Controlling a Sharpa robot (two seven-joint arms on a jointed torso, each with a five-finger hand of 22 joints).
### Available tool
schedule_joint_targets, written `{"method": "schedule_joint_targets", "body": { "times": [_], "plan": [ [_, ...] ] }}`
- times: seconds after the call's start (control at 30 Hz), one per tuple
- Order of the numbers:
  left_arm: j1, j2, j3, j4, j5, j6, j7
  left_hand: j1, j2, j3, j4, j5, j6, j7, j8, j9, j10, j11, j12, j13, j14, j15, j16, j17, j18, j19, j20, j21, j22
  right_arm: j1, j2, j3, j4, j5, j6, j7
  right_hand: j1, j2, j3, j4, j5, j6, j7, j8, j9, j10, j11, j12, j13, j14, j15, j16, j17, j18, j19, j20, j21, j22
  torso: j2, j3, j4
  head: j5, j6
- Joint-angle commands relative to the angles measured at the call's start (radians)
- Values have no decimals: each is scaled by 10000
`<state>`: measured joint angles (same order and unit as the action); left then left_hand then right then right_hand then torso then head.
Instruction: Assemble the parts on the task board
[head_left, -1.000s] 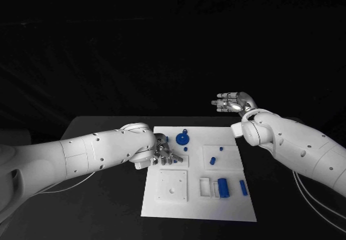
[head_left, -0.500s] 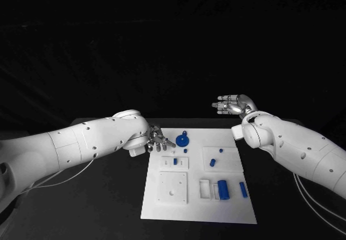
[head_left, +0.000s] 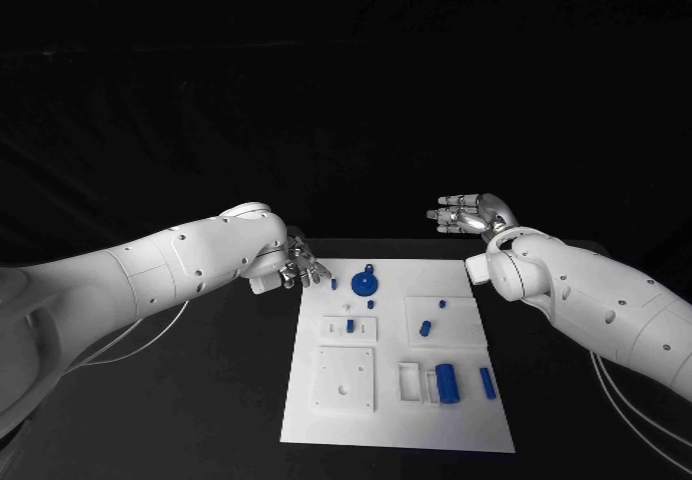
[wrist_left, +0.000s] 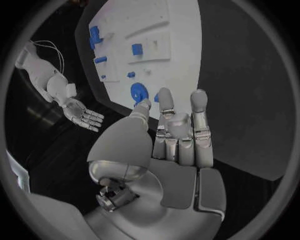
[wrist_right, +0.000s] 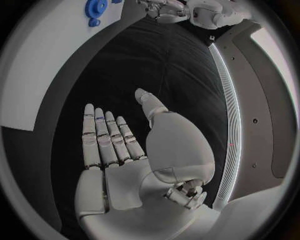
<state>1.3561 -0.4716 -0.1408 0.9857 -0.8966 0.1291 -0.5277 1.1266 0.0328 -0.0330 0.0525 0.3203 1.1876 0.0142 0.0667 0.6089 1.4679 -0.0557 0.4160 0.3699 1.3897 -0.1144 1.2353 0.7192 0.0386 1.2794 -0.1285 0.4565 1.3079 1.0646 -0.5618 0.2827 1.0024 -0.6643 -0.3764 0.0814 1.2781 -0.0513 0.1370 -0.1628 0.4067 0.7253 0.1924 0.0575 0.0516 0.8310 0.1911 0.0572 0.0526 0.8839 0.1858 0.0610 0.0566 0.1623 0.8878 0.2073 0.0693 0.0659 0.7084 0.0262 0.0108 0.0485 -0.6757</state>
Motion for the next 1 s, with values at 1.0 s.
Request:
{"method": "schedule_joint_targets", "body": {
  "times": [1.0],
  "plan": [
    [-157,1137,-30,-1863,55,866,957,-503,-950,518,1000,-1010,-322,-25,455,1637,363,46,-119,417,-99,-19,113,128,-125,-86,-38,-45,169,4,-41,26,192,-37,95,74,-73,-5,-10,11,199,-79,94,-67,-11,-82,37,-62,-18,-95,61,-64,-17,-177,-108,-18,4,-13,211,-82,-193,-13,116]
  ]
}}
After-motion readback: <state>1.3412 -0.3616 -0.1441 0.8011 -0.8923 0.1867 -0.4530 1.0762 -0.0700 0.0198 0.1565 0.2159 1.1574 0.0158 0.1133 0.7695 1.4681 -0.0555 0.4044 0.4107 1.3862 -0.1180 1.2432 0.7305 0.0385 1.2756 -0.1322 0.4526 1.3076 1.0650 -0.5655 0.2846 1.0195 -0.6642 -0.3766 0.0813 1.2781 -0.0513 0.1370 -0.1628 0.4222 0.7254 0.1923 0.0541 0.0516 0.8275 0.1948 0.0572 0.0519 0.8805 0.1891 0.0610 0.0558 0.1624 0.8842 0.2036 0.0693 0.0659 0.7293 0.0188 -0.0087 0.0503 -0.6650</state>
